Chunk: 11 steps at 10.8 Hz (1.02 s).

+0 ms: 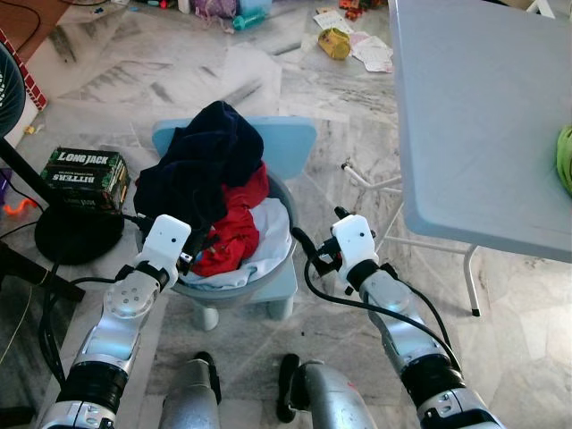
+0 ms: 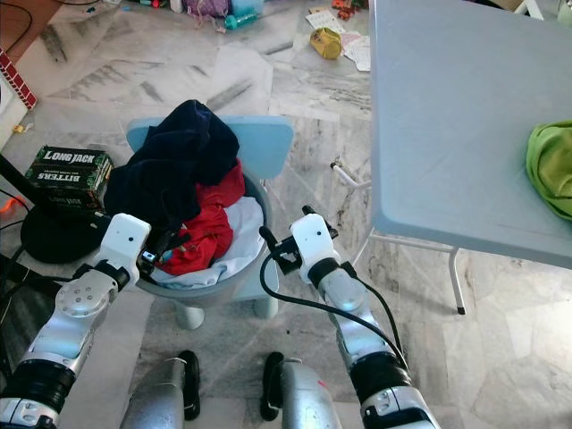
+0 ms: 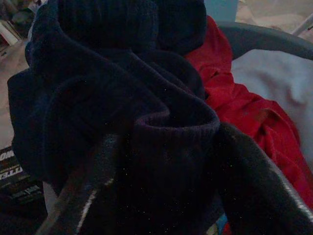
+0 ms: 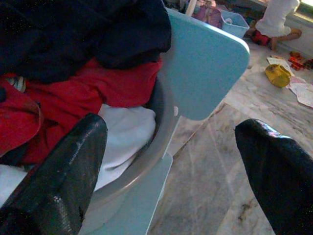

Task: Hang hanger

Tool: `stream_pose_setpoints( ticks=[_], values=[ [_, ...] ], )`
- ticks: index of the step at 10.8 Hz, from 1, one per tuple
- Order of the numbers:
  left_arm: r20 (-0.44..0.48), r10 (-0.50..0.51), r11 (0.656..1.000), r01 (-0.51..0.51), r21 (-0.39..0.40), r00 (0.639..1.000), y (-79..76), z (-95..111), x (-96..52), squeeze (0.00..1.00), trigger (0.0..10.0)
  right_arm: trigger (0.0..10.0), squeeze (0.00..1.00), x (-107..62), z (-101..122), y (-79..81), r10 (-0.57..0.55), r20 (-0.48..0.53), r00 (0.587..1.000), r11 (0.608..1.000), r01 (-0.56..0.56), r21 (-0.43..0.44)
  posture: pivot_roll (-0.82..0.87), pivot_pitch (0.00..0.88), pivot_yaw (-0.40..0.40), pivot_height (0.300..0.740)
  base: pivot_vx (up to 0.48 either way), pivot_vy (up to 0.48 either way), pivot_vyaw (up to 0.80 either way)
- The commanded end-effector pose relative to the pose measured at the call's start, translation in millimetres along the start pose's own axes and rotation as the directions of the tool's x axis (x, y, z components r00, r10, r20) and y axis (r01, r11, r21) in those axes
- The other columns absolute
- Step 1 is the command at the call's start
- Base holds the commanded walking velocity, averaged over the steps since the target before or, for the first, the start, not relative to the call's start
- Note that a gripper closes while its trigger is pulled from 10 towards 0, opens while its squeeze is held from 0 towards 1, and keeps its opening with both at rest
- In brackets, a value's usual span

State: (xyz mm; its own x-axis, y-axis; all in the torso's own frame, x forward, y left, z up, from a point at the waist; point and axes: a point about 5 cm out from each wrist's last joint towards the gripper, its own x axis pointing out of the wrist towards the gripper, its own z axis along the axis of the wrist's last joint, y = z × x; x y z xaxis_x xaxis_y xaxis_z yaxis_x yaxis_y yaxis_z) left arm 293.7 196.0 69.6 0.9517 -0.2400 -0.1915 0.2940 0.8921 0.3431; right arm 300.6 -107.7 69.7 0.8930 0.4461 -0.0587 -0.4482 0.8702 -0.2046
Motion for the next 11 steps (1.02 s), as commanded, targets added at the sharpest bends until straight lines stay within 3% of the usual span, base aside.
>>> stream_pose_setpoints(
  ticks=[1, 5, 8, 11],
  values=[
    [-0.018, -0.019, 1.0, 0.019, 0.002, 1.0, -5.2, -5.7, -1.3, 0.0, 0.0, 10.0, 0.0, -4.3, -3.8, -1.5, -0.015, -0.013, 1.0, 1.0, 0.015, 0.002, 0.07, 0.213, -0.11, 0.74, 0.0, 0.0, 0.0],
    [-0.029, -0.001, 1.0, 0.001, -0.012, 1.0, -5.2, -10.0, -3.5, 0.0, 0.0, 10.0, 0.0, -4.1, -3.9, -1.0, -0.008, -0.014, 1.0, 1.0, 0.008, 0.002, 0.08, 0.212, -0.112, 0.74, 0.0, 0.0, 0.0],
    [-0.024, 0.041, 0.998, -0.042, -0.057, 0.999, -4.6, -10.7, -4.5, 0.0, 0.0, 10.0, 0.0, -7.5, 2.5, 12.8, 0.123, 0.044, 0.991, 0.989, -0.127, 0.076, 0.08, 0.216, -0.113, 0.74, 0.0, 0.0, 0.0],
    [0.032, 0.08, 0.997, -0.08, -0.01, 0.996, -1.2, -2.1, -2.9, 0.0, 0.0, 10.0, 0.0, -9.1, -0.4, 14.1, 0.133, 0.029, 0.991, 0.987, -0.136, 0.089, 0.08, 0.213, -0.113, 0.74, 0.0, 0.0, 0.0]
  ],
)
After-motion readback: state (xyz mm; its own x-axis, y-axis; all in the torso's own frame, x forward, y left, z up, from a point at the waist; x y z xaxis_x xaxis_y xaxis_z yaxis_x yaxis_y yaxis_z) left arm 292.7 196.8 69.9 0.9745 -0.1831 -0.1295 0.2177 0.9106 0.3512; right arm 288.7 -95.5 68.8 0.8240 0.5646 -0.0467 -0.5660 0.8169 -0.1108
